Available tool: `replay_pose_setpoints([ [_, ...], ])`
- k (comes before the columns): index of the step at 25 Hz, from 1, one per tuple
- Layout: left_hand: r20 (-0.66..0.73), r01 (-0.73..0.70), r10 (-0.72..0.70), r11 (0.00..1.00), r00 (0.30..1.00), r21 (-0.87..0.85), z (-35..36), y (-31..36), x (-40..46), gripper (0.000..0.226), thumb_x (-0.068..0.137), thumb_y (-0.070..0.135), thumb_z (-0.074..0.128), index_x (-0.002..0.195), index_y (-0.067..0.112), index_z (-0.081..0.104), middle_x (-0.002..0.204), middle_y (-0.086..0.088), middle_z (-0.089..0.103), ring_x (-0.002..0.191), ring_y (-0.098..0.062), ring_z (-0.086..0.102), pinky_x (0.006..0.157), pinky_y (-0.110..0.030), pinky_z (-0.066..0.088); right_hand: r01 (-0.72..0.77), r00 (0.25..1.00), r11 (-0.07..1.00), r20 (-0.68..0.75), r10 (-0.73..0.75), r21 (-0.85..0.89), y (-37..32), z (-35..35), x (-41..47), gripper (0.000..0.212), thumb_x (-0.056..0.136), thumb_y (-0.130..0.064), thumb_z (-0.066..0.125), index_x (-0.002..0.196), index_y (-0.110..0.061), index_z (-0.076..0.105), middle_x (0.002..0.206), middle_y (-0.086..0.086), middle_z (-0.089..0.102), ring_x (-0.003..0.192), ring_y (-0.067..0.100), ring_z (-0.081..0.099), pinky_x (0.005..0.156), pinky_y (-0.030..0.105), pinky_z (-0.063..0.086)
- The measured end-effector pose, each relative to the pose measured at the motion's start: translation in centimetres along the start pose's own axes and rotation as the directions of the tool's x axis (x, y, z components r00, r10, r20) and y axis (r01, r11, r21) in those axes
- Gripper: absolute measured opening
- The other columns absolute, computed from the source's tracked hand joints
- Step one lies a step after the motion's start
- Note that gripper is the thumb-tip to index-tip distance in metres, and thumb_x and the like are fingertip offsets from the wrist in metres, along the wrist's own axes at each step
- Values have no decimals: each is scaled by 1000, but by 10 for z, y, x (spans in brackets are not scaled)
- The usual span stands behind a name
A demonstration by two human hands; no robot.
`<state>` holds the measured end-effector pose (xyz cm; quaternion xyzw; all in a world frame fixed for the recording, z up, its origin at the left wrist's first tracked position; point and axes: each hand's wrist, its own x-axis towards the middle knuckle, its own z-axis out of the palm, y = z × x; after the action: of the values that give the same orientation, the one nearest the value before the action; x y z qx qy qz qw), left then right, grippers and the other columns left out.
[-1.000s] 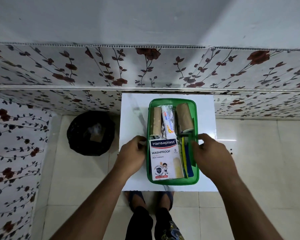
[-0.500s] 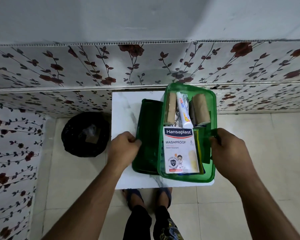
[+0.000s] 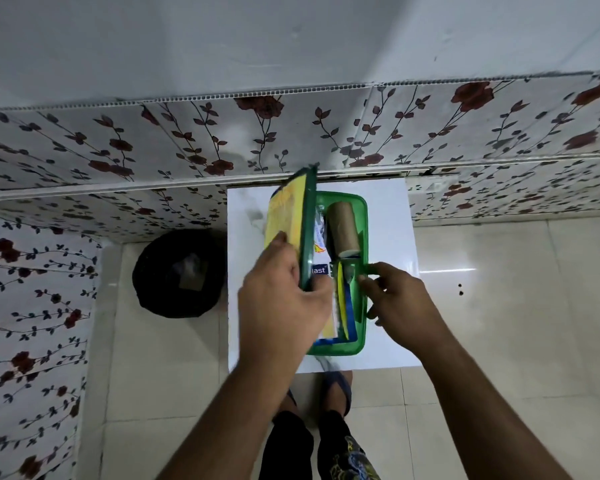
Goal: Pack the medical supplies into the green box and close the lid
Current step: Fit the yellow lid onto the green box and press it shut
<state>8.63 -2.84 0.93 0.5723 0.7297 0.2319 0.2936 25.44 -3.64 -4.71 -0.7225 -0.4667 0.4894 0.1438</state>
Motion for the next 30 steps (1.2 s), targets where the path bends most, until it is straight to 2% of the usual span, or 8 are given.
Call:
replay_pose_setpoints([
  [2,91,-12,0,992,996,127,25,1,-11,33,72,26,66,65,20,34,129,-16,61,120,-26,57,88,-50,51,-47,999,988,27,44,145,9,-8,-2,25,101,-25,46,110,-18,68,88,2,73,64,18,69,62,36,55],
  [4,142,-54,17,963,990,264,46,1,-20,23,75,30,65,73,13,50,152,-13,41,140,-35,37,106,-62,35,-71,997,968,13,70,239,18,-15,-5,27,102,-18,43,111,-18,69,90,3,75,69,19,69,59,32,51],
  [8,80,-188,173,952,982,242,44,-5,-23,30,82,43,59,95,17,66,142,-8,53,130,-29,49,105,-56,37,-76,995,950,-34,90,303,19,-13,-10,28,99,-13,44,109,-22,69,91,0,76,78,21,70,61,29,51],
  [11,-124,4,-5,1000,992,-4,12,-39,3,44,87,42,61,125,20,57,141,-4,50,127,-20,48,101,-43,42,-34,990,944,-120,78,328,10,-1,-11,21,98,-24,52,113,-28,65,97,-6,72,88,13,69,72,31,53],
  [14,266,334,-270,912,925,-236,-3,-61,23,63,89,47,59,145,39,34,142,13,49,127,-8,47,98,-33,43,-36,995,914,-74,73,405,5,9,-15,28,97,-34,53,125,-33,58,107,-9,69,102,8,65,86,34,52],
  [16,427,387,-252,883,868,-266,4,-60,21,62,92,44,56,146,49,25,134,19,56,120,-7,55,94,-32,47,-50,997,896,-30,70,441,3,14,-17,32,98,-36,50,130,-34,56,111,-9,68,106,8,65,89,34,53],
  [21,453,355,-200,890,869,-288,16,-53,11,69,95,28,57,148,47,18,120,33,55,94,18,57,72,-7,44,-38,996,927,-63,66,373,4,12,-16,38,99,-29,50,137,-31,51,120,-11,63,107,7,61,87,31,53],
  [30,302,324,-225,884,926,-336,20,-47,5,48,87,21,68,126,42,52,104,25,69,92,5,66,83,-30,57,-2,998,936,-53,22,351,1,14,-20,32,100,-34,49,130,-45,52,120,-25,62,108,-2,58,82,22,50],
])
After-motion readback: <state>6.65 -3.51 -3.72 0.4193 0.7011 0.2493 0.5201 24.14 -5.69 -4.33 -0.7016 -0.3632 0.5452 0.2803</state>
